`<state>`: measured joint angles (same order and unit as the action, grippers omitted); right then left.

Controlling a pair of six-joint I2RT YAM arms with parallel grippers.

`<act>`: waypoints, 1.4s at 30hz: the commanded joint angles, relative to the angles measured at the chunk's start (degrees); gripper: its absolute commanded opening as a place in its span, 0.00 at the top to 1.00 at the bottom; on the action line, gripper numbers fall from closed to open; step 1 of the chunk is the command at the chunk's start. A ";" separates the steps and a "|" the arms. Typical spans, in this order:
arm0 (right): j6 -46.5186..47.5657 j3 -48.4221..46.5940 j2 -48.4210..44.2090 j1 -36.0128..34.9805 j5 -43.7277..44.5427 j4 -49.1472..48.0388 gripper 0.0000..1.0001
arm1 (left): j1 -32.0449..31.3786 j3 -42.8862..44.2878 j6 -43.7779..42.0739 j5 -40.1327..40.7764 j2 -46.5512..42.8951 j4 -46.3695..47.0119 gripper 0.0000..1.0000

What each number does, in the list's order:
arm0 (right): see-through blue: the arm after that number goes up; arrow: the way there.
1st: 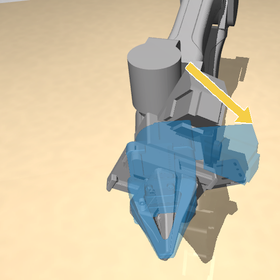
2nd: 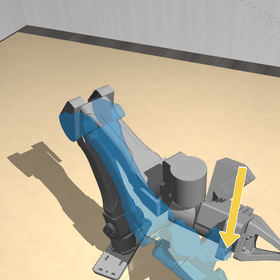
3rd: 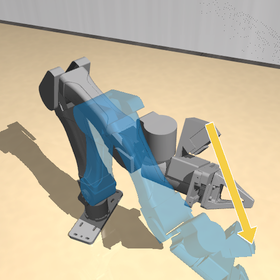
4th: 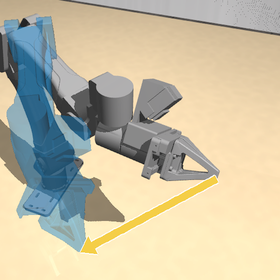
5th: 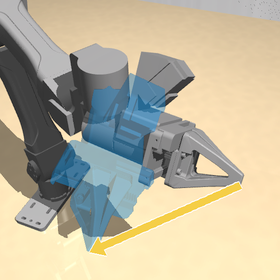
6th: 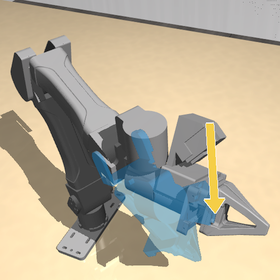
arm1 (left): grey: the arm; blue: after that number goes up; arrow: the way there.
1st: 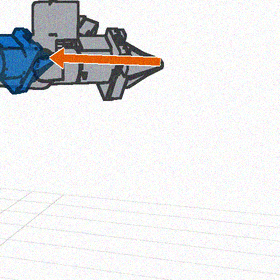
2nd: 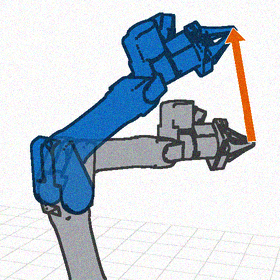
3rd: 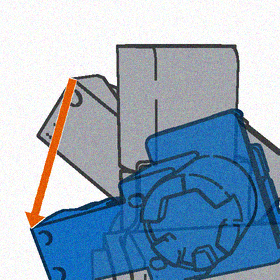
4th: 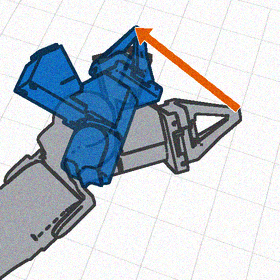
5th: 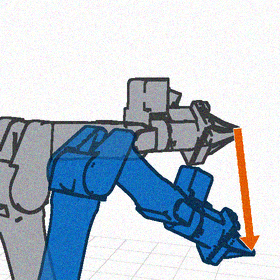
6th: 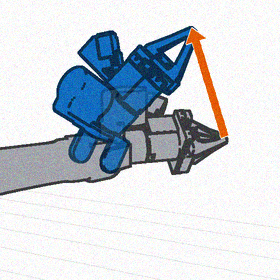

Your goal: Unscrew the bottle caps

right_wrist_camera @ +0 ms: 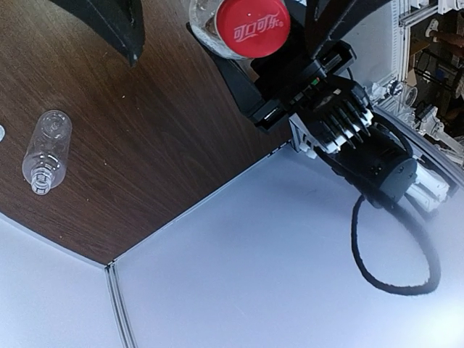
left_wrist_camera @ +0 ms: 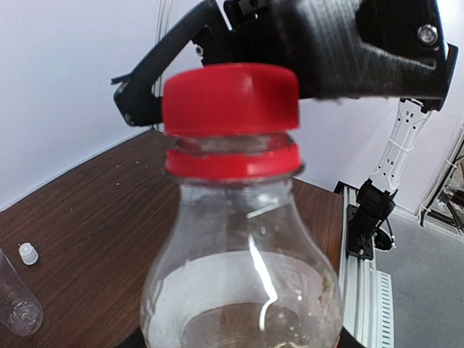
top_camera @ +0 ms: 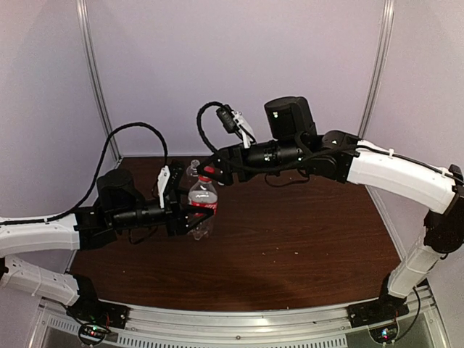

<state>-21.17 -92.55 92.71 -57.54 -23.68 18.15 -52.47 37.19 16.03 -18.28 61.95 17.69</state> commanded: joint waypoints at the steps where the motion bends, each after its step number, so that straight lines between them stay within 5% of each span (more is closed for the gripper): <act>1: -0.80 -2.34 1.69 -0.60 -1.27 0.51 0.31 | -0.08 1.77 -0.03 1.55 -0.07 0.86 0.70; 27: 5.04 -1.14 1.60 -0.52 -4.47 -0.93 0.92 | -0.09 1.09 -0.78 2.15 -1.66 -0.14 0.70; 33: 15.22 -0.66 2.02 0.73 -17.22 -0.80 0.95 | -0.04 -0.70 -1.16 -6.43 -3.28 3.45 0.70; 38: 30.71 -1.75 3.63 1.61 -33.36 5.55 0.87 | -0.09 -2.66 1.85 -23.22 -3.86 12.18 0.70; 42: 34.18 -4.09 5.79 2.88 -40.26 9.16 0.86 | -0.05 -3.09 3.79 -27.77 -3.77 15.03 0.70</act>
<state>3.49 -94.67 95.64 -55.64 -53.28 21.74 -52.34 33.87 17.02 -35.05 59.40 21.41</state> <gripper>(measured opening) 0.296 0.544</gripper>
